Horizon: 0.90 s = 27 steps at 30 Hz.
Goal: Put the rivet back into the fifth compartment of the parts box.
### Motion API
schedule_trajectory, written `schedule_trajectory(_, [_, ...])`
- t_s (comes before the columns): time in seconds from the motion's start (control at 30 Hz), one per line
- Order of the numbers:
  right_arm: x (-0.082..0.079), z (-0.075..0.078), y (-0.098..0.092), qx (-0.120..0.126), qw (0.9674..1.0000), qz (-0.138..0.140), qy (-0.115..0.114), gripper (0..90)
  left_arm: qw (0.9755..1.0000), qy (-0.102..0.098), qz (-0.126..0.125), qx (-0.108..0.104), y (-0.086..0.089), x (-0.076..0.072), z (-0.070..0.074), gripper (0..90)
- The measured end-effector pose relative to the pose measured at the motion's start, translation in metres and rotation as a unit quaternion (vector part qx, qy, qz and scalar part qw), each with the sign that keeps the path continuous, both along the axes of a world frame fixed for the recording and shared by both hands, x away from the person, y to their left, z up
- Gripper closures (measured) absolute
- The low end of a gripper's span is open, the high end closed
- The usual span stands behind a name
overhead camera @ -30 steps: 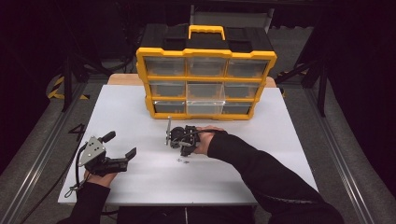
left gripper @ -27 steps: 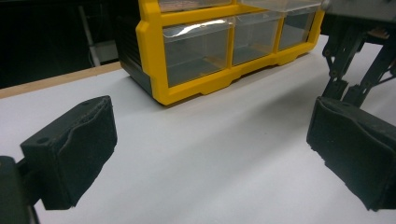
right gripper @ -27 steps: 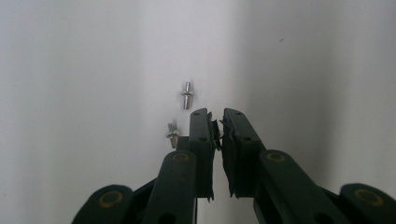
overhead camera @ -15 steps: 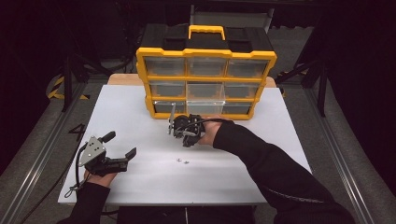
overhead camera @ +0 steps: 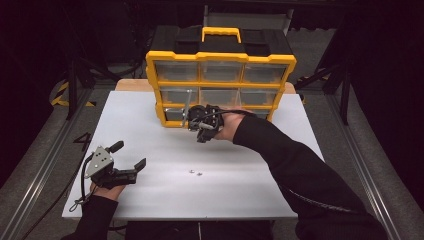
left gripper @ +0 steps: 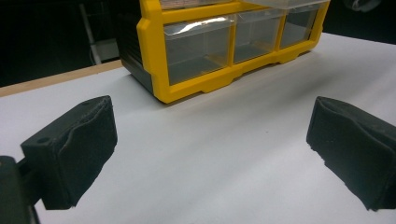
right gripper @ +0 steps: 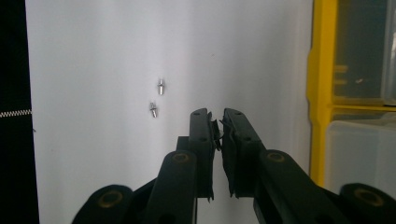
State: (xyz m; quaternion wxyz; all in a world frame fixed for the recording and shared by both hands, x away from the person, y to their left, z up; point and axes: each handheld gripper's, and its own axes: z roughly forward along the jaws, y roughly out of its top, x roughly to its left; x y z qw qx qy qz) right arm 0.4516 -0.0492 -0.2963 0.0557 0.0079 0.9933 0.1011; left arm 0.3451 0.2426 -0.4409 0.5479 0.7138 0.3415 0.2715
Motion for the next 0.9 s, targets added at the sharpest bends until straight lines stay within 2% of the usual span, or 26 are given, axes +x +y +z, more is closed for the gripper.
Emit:
schedule_trajectory(0.4, [0.01,0.034,-0.001,0.01,0.9999,-0.009,-0.01,82.0,1.0,0.0,0.001,0.001,0.0,0.0,0.0,2.6])
schedule_trajectory(0.53, [0.012,0.043,-0.003,0.022,0.9995,-0.012,-0.02,82.1,1.0,0.001,0.003,-0.001,0.0,0.0,0.0,2.6])
schedule_trajectory(0.67, [0.017,0.059,-0.006,0.036,0.9988,-0.019,-0.028,82.0,1.0,0.001,0.002,0.002,0.0,0.0,0.0,2.6])
schedule_trajectory(0.9, [0.029,0.071,-0.01,0.04,0.998,-0.033,-0.036,82.0,1.0,0.002,0.003,0.001,0.0,0.001,-0.001,2.7])
